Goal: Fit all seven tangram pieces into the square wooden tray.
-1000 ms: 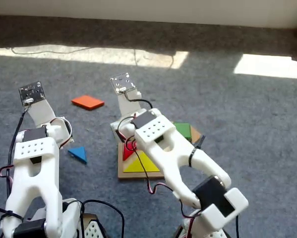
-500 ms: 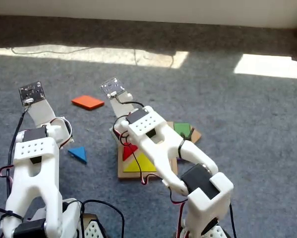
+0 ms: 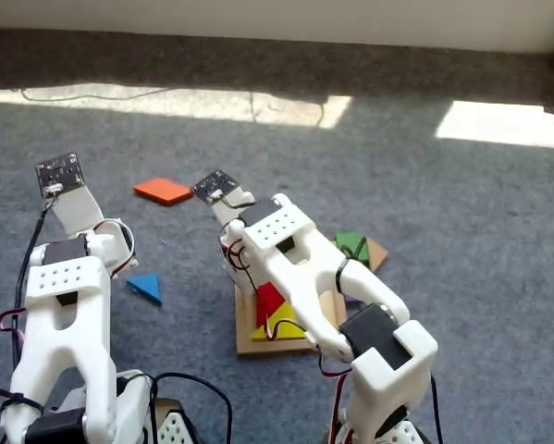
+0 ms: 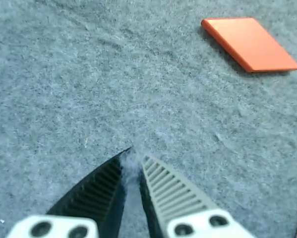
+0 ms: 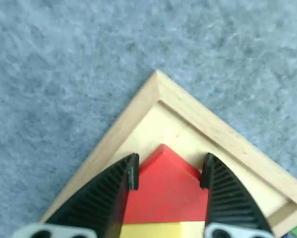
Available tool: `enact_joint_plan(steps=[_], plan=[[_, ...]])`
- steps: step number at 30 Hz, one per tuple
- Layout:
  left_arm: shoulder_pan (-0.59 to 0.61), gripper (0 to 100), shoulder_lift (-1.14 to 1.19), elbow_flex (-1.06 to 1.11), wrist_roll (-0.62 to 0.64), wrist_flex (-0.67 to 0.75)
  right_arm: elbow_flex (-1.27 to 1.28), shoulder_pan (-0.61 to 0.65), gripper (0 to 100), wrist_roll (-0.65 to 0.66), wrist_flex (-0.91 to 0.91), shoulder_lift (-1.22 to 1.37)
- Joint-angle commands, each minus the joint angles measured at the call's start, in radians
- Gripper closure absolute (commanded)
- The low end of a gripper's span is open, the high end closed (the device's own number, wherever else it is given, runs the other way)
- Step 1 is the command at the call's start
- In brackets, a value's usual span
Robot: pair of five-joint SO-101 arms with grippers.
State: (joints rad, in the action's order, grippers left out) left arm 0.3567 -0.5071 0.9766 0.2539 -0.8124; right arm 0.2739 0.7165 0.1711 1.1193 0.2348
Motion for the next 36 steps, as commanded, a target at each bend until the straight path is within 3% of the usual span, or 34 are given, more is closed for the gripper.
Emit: enact_joint_plan(steps=[1,8,15,21,26,36], plan=[[0.008,99,-0.028,-0.004,-0.006,0.012,-0.051,-0.035,79.7,0.011,0.035,-0.025],[0.008,99,-0.028,-0.004,-0.006,0.012,-0.061,-0.033,79.7,0.014,0.14,-0.165],[0.008,99,-0.028,-0.004,-0.006,0.014,0.033,-0.035,79.7,0.101,0.208,-0.308],[0.008,99,-0.028,-0.005,-0.006,0.014,0.151,-0.027,79.7,0.098,0.071,-0.407],[0.008,99,-0.028,-0.004,-0.006,0.014,0.18,0.018,79.7,0.098,-0.122,-0.32],[0.008,99,-0.028,-0.004,-0.006,0.014,0.119,-0.005,79.7,0.098,-0.113,-0.073]])
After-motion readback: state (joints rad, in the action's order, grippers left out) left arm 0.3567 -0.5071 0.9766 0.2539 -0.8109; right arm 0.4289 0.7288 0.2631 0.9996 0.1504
